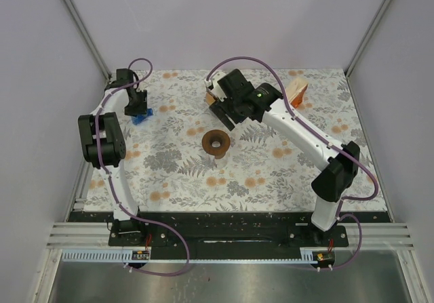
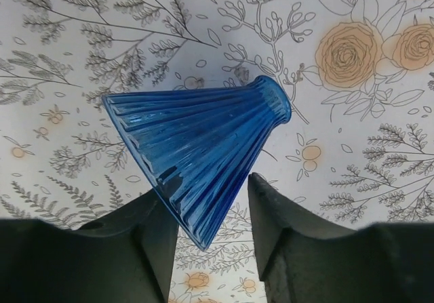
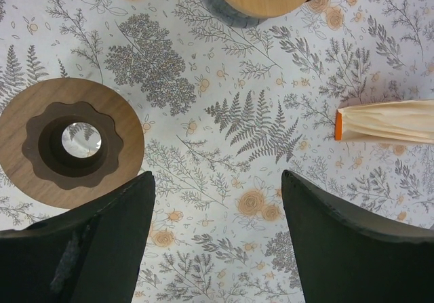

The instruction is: Place the coffee filter in the dripper

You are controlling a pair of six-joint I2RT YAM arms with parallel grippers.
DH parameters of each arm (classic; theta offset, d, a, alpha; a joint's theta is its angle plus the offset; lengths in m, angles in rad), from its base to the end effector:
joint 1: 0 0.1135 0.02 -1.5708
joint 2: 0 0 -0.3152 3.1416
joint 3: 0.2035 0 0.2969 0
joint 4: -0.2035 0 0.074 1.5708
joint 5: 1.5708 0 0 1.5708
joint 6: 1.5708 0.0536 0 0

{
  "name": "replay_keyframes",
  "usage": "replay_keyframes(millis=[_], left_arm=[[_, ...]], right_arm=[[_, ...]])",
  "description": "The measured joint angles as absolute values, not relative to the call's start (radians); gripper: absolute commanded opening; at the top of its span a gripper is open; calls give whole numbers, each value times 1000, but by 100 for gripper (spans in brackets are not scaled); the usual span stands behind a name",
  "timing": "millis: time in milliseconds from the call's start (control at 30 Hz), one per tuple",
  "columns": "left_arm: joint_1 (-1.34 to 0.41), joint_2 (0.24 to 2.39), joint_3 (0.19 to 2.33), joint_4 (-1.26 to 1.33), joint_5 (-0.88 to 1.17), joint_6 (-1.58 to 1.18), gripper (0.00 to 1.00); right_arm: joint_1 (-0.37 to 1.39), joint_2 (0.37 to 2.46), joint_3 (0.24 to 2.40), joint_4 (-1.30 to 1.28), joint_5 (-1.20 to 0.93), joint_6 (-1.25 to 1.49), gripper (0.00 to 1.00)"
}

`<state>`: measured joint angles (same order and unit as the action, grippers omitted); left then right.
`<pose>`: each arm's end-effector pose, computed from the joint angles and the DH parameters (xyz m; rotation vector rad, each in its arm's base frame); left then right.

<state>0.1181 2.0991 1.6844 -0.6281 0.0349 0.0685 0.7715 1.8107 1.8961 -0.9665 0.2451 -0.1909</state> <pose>0.5300 0.0610 0.2133 -0.0524 2.6122 0.0204 0.3386 0.3112 0.4071 -1.0228 2.1896 -0.0367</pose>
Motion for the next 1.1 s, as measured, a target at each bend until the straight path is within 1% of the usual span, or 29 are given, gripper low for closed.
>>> replay_keyframes(millis=[200, 233, 367, 467, 567, 667, 767, 933, 1033, 1100], left_arm=[[118, 2111, 1684, -630, 57, 86, 2], [118, 2111, 1684, -626, 58, 85, 0], [118, 2105, 1681, -609, 64, 103, 0], [116, 2069, 1639, -609, 69, 132, 0], [102, 1984, 1574, -633, 69, 199, 0], [57, 1837, 1518, -676, 65, 311, 0], [-22, 1676, 1507, -723, 75, 436, 0], [-214, 1380, 1508, -832, 137, 697, 0], [-319, 1316, 1586, -976, 175, 804, 0], [-389, 1310, 1614, -1034, 153, 860, 0]], right_arm=[[772, 1804, 1884, -962, 252, -191, 82], [772, 1802, 1881, -962, 252, -191, 83], [772, 1795, 1876, -962, 253, -191, 83], [770, 1783, 1875, -962, 253, -187, 84], [757, 1764, 1875, -957, 250, -168, 84], [716, 1744, 1876, -941, 223, -124, 84], [647, 1724, 1877, -918, 172, -66, 84], [555, 1689, 1929, -878, 115, 30, 84], [558, 1689, 2016, -863, 80, 70, 84], [563, 1689, 2082, -859, 50, 90, 84]])
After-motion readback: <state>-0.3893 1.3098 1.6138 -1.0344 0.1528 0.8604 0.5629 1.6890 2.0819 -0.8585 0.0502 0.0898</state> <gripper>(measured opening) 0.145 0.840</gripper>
